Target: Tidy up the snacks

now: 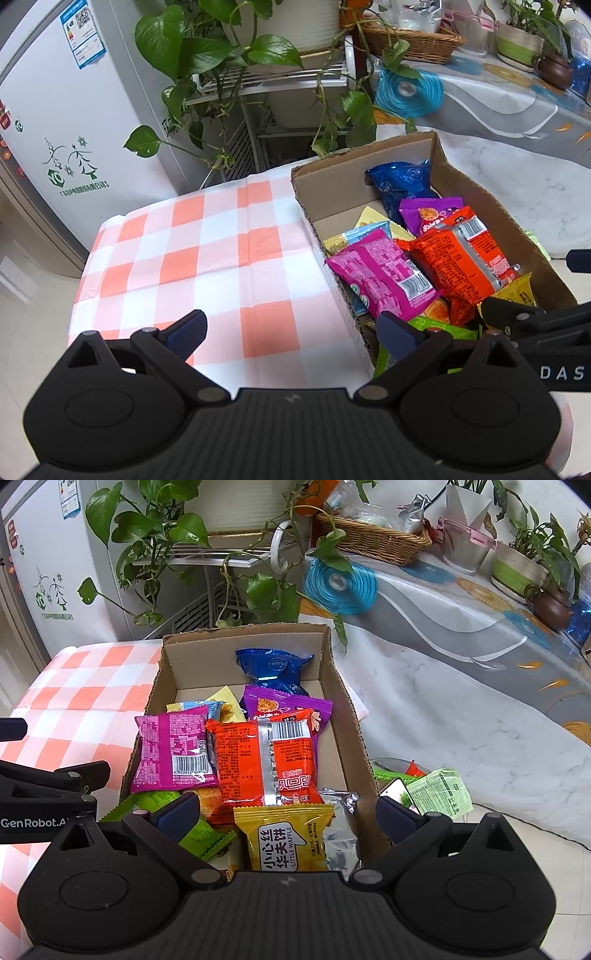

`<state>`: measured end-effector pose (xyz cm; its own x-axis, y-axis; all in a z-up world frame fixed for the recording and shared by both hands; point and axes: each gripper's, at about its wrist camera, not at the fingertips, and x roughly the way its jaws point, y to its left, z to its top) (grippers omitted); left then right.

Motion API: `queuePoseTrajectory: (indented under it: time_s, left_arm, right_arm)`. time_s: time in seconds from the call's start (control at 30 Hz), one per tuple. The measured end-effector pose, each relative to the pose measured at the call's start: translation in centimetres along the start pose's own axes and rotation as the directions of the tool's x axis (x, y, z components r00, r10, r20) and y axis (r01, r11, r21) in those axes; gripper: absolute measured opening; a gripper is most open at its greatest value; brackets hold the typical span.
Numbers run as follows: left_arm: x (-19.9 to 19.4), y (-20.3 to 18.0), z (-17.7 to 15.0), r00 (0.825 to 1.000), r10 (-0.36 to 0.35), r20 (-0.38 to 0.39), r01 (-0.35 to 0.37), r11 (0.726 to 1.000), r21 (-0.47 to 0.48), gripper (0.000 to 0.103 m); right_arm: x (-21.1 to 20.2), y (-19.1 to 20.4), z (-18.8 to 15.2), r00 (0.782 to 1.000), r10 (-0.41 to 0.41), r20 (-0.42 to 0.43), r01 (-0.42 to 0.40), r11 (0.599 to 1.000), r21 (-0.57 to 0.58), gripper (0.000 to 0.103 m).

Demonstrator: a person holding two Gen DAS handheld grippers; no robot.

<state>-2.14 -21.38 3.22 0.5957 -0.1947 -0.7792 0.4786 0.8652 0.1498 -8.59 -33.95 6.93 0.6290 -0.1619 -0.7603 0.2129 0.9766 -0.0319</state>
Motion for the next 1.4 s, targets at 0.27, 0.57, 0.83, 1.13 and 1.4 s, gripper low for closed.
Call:
queuePoseTrajectory:
  time_s: [0.27,0.57,0.83,1.13,1.4]
  left_arm:
    - [0.2,0.9,-0.8,1.000,-0.010,-0.008,0.010,1.000,-0.008,0.097]
    - [-0.5,3.2,-2.1,1.000,-0.002,-0.002,0.002,1.000,-0.026,0.097]
    - [-1.8,6.6,-4.6,0.999,0.034,0.005,-0.033,0.997,-0.067,0.097]
    - [-3.3,10.5,-8.6,0.998,0.069,-0.002,-0.069,0.990,-0.123,0.098]
    - [-4.4,14.2,-11.6,0.998,0.067,-0.015,-0.069,0.986,-0.155,0.099]
  right_arm:
    - [0.3,1.0,-0.1,1.000,0.013,-0.008,-0.013,0.999,-0.035,0.103]
    - [-0.1,3.3,-0.4,0.999,0.041,0.011,-0.039,0.995,-0.094,0.103]
    - [-0.9,7.0,-0.8,0.994,0.099,0.041,-0.090,0.980,-0.176,0.103]
    - [-2.5,11.6,-2.6,0.987,0.136,0.081,-0.108,0.952,-0.287,0.103]
    - [-3.0,15.5,-4.4,0.979,0.176,0.101,-0.129,0.924,-0.361,0.103]
